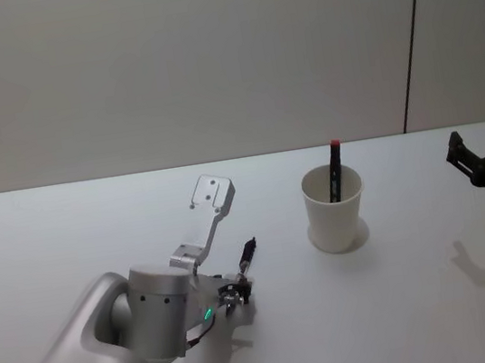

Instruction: Place the pen into the pen holder.

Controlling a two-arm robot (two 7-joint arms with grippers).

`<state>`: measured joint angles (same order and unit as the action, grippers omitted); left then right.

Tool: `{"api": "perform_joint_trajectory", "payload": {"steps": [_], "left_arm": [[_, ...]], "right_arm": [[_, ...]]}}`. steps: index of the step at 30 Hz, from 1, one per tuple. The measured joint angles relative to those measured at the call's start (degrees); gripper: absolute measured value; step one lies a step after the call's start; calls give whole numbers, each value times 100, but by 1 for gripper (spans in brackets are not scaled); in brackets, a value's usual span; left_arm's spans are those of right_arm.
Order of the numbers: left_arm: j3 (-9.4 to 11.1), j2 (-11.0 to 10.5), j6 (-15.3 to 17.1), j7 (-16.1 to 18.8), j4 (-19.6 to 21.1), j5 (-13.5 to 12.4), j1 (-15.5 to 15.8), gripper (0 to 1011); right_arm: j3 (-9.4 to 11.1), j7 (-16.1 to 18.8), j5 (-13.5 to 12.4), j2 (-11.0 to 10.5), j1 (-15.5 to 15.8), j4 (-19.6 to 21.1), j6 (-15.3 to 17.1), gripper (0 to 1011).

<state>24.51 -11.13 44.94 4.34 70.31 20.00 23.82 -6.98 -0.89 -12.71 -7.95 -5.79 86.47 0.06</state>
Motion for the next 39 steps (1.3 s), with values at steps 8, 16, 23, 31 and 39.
{"api": "perform_joint_trajectory", "payload": {"steps": [8,16,23,31,39], "left_arm": [[16,41,65,60,36,-71,-4,324],[31,70,77,108,113,-154,-22,140],[32,89,67,120,176,-212,-35,137],[1,88,-35,160,311,-233,-83,137],[-62,16,-313,310,603,-239,-225,137]], "right_arm": [[0,0,0,0,0,0,0,1002],[0,0,0,0,0,0,0,1002],[0,0,0,0,0,0,0,1002],[0,0,0,0,0,0,0,1002],[0,0,0,0,0,0,0,1002]]}}
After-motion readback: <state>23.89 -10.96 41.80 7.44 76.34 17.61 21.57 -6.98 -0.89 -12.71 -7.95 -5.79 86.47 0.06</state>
